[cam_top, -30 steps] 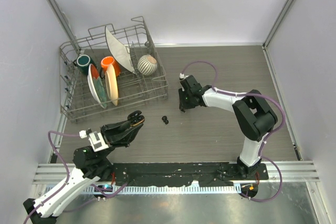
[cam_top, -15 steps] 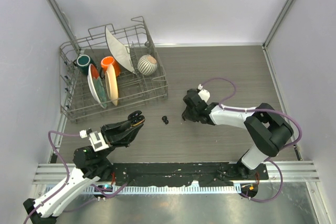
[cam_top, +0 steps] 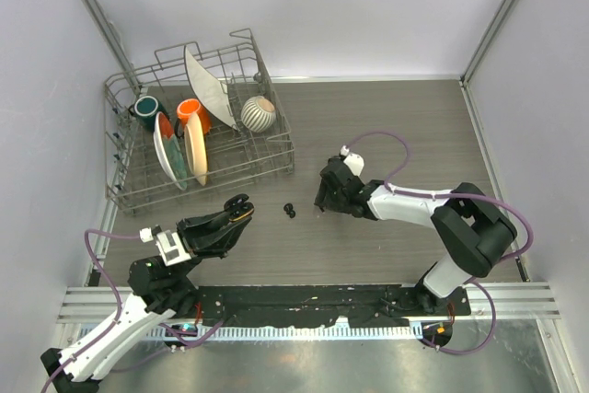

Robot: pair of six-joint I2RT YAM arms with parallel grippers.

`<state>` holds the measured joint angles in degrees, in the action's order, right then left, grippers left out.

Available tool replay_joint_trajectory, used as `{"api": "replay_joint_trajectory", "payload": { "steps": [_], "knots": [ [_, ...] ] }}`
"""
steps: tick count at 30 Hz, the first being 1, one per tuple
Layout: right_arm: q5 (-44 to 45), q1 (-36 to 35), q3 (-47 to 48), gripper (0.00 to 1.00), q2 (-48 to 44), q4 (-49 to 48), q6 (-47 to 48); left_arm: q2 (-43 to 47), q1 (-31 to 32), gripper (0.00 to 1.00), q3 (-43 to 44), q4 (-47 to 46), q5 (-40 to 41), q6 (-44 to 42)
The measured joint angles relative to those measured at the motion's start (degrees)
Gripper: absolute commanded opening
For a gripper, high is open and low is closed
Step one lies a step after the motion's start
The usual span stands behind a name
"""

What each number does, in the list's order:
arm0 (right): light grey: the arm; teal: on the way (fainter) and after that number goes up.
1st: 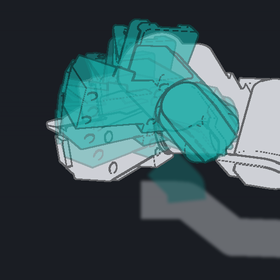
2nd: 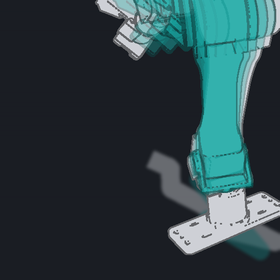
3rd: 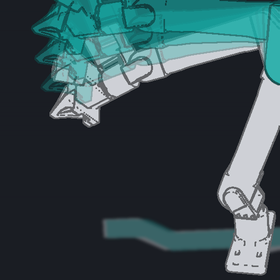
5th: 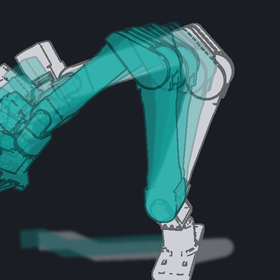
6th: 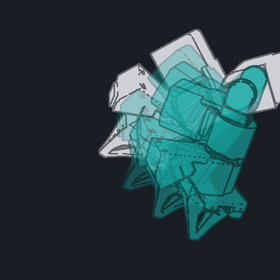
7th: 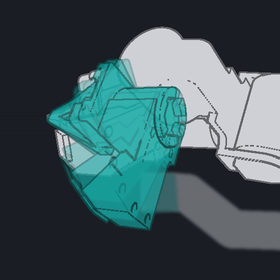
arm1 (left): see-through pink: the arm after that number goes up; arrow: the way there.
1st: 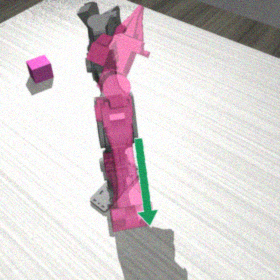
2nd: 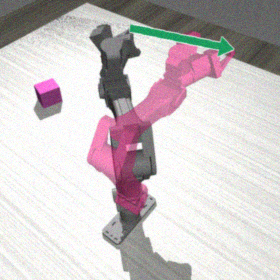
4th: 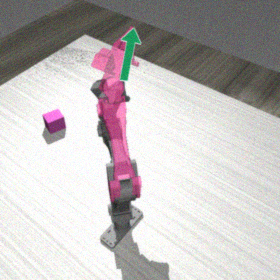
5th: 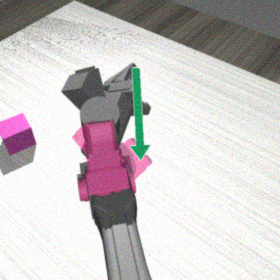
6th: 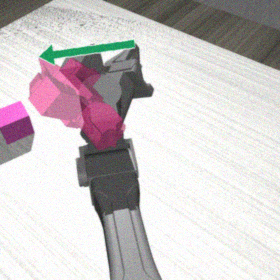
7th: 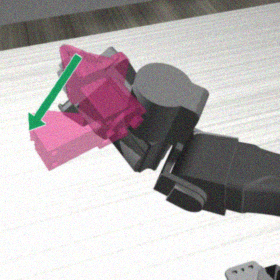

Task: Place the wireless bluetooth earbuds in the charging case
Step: Pick up the earbud from the center of the board.

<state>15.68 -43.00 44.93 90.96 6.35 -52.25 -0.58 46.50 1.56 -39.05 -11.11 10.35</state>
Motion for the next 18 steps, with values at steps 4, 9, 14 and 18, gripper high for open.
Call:
{"api": "replay_joint_trajectory", "payload": {
  "steps": [4, 9, 14, 18],
  "knots": [
    [-1.42, 0.0, 0.0, 0.56, -0.46, 0.59, 8.68, 0.0, 0.0, 0.0, 0.0, 0.02, 0.0, 0.13],
    [-3.19, 0.0, 1.64, 0.53, -0.46, 3.54, 16.92, 0.0, 0.0, 0.0, 0.0, 0.17, 0.0, 0.17],
    [-4.72, 0.0, 4.02, 0.52, -0.13, 4.59, 21.18, 0.0, 0.0, 0.0, 0.0, 0.33, 0.0, 0.2],
    [-6.03, 0.0, 5.09, 0.48, 1.01, 4.9, 22.45, 0.0, 0.0, 0.0, 0.0, 0.7, 0.0, 0.17]
  ]
}}
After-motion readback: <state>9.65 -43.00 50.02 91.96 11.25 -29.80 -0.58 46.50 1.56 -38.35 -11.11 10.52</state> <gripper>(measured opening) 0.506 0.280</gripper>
